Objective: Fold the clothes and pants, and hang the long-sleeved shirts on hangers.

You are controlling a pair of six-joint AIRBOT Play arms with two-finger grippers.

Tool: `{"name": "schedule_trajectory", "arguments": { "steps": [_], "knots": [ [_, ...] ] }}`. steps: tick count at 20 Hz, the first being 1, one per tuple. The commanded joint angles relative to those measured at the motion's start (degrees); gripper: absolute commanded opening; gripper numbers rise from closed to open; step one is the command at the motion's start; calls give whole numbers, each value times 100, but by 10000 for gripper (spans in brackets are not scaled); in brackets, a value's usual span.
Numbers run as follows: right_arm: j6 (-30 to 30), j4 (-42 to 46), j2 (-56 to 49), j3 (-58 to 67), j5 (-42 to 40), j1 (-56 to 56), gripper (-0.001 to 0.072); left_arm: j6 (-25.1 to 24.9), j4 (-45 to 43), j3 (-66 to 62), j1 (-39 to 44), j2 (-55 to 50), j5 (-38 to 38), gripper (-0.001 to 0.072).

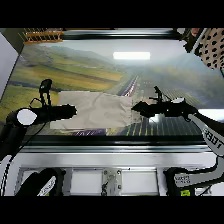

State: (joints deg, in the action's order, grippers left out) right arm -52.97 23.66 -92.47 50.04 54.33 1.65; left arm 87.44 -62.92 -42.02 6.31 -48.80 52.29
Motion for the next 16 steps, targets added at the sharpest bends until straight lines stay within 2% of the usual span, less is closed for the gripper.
{"name": "schedule_trajectory", "arguments": {
  "steps": [1,2,3,4,5,8,10,13,16],
  "knots": [
    [-13,-208,-7,0,-50,-142,573,2,-2,-7,2,4,0,5],
    [-11,-208,-7,0,-52,-149,294,2,-2,-7,2,4,-2,5],
    [-13,-208,-4,0,-52,-149,195,4,-2,-7,2,4,-2,5],
    [-15,-190,-4,0,-48,-149,132,4,-2,-7,2,4,-2,5],
    [-22,-164,2,0,-39,-144,19,2,-2,-7,2,4,-9,5],
    [-431,278,197,2,-28,-46,17,4,0,-7,2,-13,-22,5],
    [-1034,1143,518,2,42,116,17,44,57,-11,2,-205,-17,5],
    [-2006,2745,1202,7,531,509,17,-9,597,-11,63,-846,-107,4],
    [-2450,3877,1878,136,1335,896,17,-66,763,-15,686,-1530,-599,4]
  ]
}}
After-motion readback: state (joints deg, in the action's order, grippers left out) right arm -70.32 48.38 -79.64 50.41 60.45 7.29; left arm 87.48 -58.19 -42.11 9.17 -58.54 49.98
